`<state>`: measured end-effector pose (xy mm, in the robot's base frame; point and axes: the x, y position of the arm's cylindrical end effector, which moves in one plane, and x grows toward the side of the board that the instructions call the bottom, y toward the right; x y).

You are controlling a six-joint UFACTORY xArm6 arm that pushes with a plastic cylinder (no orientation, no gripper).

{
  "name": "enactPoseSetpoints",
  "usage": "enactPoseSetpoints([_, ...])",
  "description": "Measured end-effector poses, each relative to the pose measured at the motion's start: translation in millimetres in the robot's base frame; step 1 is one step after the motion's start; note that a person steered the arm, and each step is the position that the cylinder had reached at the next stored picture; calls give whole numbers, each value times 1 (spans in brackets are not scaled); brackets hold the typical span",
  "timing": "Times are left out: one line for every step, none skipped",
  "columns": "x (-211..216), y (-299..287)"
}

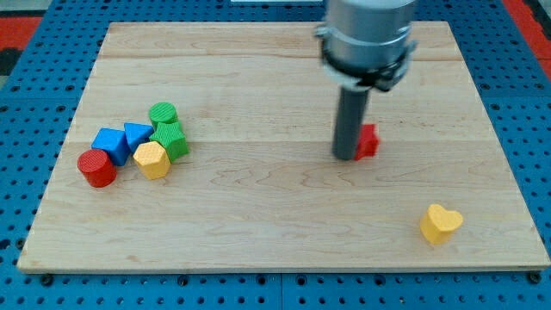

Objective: Move the heart to the bottom left of the red star

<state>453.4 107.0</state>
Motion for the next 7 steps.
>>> enactPoseSetpoints([-19,36])
enactPoseSetpoints([28,84])
enactPoseSetpoints([56,184])
enactPoseSetpoints([141,167])
enactPoseSetpoints([161,68])
enactPoseSetpoints([118,45])
enactPoseSetpoints([75,55])
